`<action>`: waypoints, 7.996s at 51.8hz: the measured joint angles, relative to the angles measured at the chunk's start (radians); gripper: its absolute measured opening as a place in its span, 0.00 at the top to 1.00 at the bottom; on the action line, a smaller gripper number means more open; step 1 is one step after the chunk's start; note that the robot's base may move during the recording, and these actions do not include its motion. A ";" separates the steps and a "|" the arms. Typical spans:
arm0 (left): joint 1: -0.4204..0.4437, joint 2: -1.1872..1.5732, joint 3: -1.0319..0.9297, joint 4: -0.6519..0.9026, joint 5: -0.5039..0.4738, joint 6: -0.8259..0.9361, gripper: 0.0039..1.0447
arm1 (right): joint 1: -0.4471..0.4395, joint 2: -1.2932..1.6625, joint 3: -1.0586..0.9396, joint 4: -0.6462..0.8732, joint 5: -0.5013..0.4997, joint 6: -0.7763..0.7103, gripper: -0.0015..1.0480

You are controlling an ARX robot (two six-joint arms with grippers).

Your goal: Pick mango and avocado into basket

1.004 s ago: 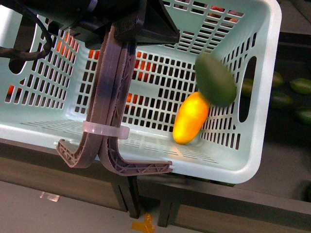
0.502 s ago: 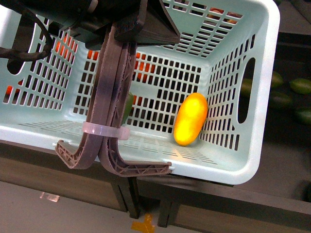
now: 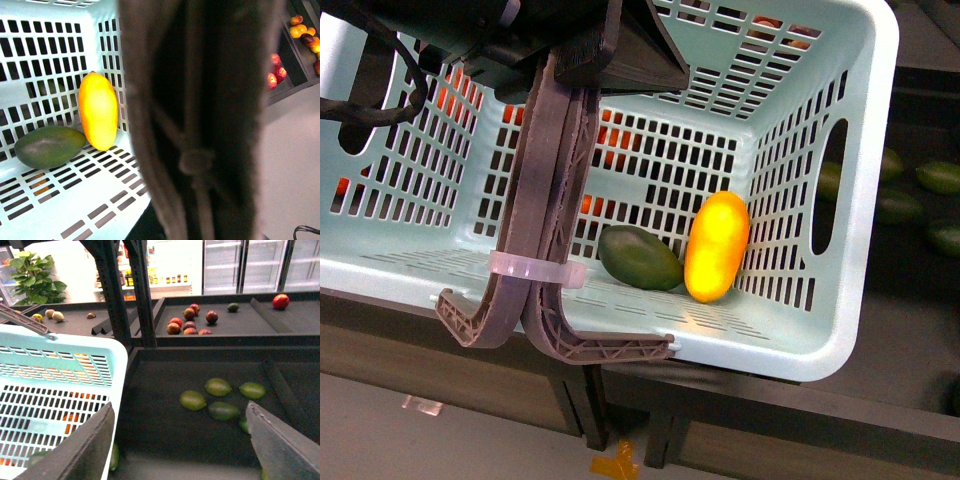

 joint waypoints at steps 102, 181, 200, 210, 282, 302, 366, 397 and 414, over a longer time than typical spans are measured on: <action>-0.011 0.000 0.000 0.000 0.012 0.002 0.95 | -0.161 -0.413 -0.075 -0.326 -0.158 -0.079 0.07; -0.002 0.002 0.000 -0.001 0.001 0.002 0.95 | -0.162 -0.413 -0.075 -0.328 -0.161 -0.080 0.07; 0.008 0.002 0.000 -0.001 -0.014 0.003 0.95 | -0.164 -0.414 -0.076 -0.328 -0.162 -0.080 0.07; -0.006 0.002 0.000 -0.001 0.020 0.002 0.95 | -0.164 -0.414 -0.076 -0.328 -0.162 -0.080 0.07; 0.108 0.880 1.118 -0.185 -0.614 -1.371 0.95 | -0.164 -0.414 -0.076 -0.328 -0.161 -0.080 0.07; 0.174 1.205 1.485 -0.174 -0.687 -1.387 0.86 | -0.164 -0.414 -0.076 -0.328 -0.162 -0.080 0.07; 0.628 -0.351 -0.357 0.505 -0.293 -0.125 0.28 | -0.164 -0.414 -0.076 -0.328 -0.161 -0.080 0.07; 0.430 -0.759 -0.796 0.612 -0.463 0.205 0.98 | -0.164 -0.414 -0.076 -0.328 -0.161 -0.080 0.07; 0.425 -0.982 -0.876 0.467 -0.471 0.209 0.98 | -0.164 -0.414 -0.076 -0.328 -0.161 -0.080 0.07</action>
